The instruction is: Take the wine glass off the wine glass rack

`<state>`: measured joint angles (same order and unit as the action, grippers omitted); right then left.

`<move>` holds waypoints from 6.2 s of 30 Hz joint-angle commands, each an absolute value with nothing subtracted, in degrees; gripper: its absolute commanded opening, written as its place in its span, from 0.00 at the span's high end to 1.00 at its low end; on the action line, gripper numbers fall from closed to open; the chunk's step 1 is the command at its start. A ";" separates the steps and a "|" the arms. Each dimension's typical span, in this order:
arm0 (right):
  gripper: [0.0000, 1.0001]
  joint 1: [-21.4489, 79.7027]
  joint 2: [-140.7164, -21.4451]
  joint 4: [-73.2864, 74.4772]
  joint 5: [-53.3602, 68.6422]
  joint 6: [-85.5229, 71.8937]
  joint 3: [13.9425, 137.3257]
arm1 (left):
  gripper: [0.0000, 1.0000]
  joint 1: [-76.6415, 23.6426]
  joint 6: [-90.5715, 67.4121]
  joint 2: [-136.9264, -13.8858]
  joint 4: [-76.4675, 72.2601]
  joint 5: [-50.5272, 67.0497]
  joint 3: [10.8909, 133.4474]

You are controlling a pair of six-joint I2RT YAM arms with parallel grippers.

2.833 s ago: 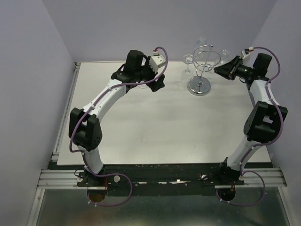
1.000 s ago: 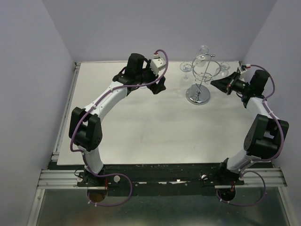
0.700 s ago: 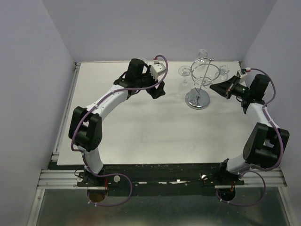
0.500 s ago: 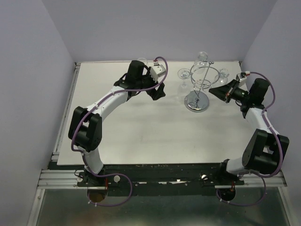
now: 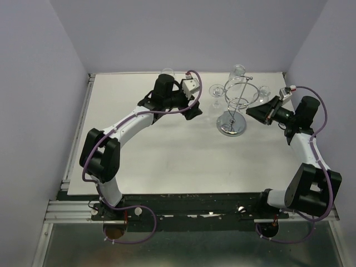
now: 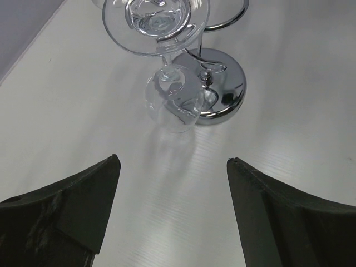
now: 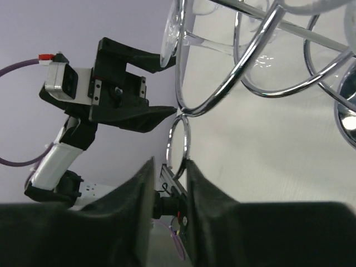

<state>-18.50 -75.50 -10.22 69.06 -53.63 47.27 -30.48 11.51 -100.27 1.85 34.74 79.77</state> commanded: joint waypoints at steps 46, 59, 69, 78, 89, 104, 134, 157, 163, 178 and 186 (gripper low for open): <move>0.00 -23.73 -61.00 60.11 42.89 11.34 78.22 | 0.38 -33.66 -4.48 -121.37 -50.36 40.70 82.09; 0.00 -23.64 -61.43 61.70 41.48 12.74 79.01 | 0.55 -35.68 -7.12 -126.39 -52.03 37.71 87.71; 0.00 -23.73 -62.75 60.56 42.71 12.39 78.31 | 1.00 -35.77 -8.17 -123.67 -53.44 37.62 82.36; 0.00 -23.73 -62.05 58.98 44.30 11.43 76.20 | 1.00 -35.77 -10.55 -119.54 -54.84 37.44 78.93; 0.00 -23.64 -61.00 54.94 47.02 8.88 74.00 | 1.00 -35.77 -5.19 -116.81 -48.35 34.54 80.16; 0.00 -23.64 -58.36 54.84 47.11 8.17 71.72 | 1.00 -34.89 -5.89 -115.40 -48.25 33.31 80.16; 0.00 -23.73 -58.45 50.63 48.69 7.91 70.93 | 1.00 -29.27 -3.95 -108.82 -40.27 36.64 76.73; 0.04 10.26 -64.78 30.33 28.04 32.15 81.84 | 1.00 -9.77 -11.48 -76.38 11.33 40.85 69.62; 0.02 27.30 -60.56 28.12 21.98 44.63 73.31 | 1.00 -2.82 -27.83 -74.10 9.50 51.14 60.14; 0.00 51.06 -56.16 18.20 14.85 55.62 49.93 | 0.97 5.45 -70.73 -76.11 -21.61 57.22 30.33; 0.03 59.23 -60.73 7.05 10.73 60.29 43.95 | 1.00 7.29 -79.98 -80.59 -18.20 56.34 30.23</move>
